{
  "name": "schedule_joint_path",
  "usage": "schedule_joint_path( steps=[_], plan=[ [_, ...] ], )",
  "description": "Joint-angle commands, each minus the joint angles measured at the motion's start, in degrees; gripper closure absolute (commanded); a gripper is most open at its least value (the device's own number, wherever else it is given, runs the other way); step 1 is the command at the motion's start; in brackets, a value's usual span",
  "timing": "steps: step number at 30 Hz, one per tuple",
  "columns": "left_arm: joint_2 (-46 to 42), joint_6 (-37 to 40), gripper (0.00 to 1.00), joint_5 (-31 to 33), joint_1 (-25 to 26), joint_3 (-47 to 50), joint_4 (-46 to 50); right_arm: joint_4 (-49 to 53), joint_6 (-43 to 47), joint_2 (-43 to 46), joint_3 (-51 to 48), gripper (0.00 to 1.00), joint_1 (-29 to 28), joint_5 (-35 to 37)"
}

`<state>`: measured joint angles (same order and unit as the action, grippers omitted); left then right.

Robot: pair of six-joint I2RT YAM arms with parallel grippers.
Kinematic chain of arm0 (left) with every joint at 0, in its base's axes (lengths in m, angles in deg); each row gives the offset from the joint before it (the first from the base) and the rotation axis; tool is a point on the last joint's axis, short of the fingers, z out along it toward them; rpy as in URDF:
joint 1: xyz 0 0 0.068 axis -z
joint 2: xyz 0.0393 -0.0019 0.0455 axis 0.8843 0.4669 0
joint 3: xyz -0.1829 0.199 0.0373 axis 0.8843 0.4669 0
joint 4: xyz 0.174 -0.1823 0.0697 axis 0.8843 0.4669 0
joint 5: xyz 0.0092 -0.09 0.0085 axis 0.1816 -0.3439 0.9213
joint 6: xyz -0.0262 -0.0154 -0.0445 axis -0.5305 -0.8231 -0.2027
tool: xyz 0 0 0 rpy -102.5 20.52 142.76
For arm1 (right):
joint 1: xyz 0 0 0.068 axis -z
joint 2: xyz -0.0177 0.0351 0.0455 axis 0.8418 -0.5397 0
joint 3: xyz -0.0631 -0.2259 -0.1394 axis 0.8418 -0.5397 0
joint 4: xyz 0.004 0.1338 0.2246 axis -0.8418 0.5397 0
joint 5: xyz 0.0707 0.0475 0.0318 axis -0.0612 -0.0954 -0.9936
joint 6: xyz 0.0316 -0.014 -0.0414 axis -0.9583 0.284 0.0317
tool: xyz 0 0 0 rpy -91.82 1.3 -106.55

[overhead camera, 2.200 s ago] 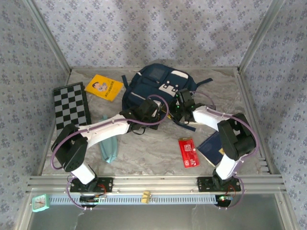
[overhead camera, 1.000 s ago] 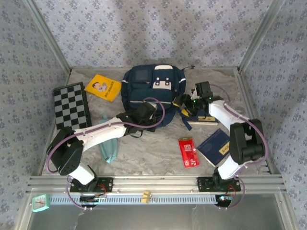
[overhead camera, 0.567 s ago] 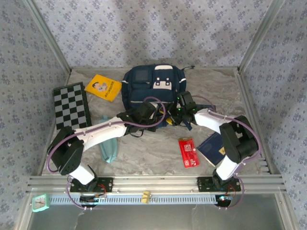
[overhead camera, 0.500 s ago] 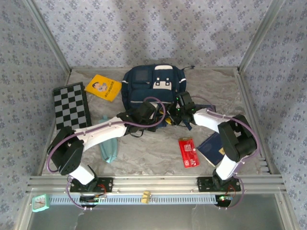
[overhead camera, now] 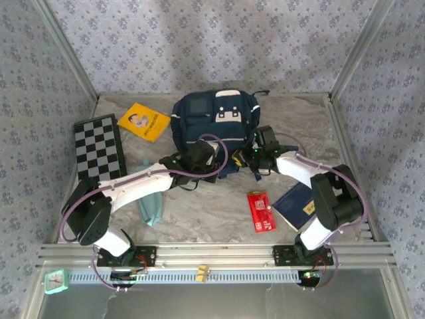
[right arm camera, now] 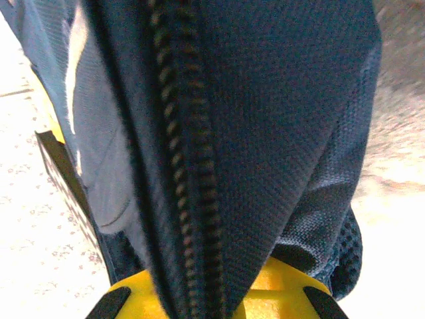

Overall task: Pack the student bag
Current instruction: Unzip the student bag at the top-center of the table.

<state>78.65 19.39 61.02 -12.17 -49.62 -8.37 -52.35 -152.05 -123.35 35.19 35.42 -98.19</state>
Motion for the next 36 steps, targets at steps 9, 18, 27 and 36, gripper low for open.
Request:
schedule_joint_path(
  steps=[9,18,27,36],
  plan=[
    [-9.33,-1.27,1.00,1.30,-15.56,9.95,1.15,6.07,9.02,8.67,1.10,1.00,8.19,-5.70],
    [-5.37,-3.18,1.00,1.96,-30.56,10.54,-3.31,10.99,15.56,11.19,2.36,1.00,9.96,-13.50],
    [4.97,-0.88,1.00,-1.74,-39.35,3.85,-6.24,9.61,16.66,11.22,-1.21,1.00,8.88,-14.92],
    [11.40,0.32,1.00,-1.88,-43.85,-2.34,-5.20,6.47,16.21,9.79,-2.55,1.00,8.58,-14.40]
  ],
)
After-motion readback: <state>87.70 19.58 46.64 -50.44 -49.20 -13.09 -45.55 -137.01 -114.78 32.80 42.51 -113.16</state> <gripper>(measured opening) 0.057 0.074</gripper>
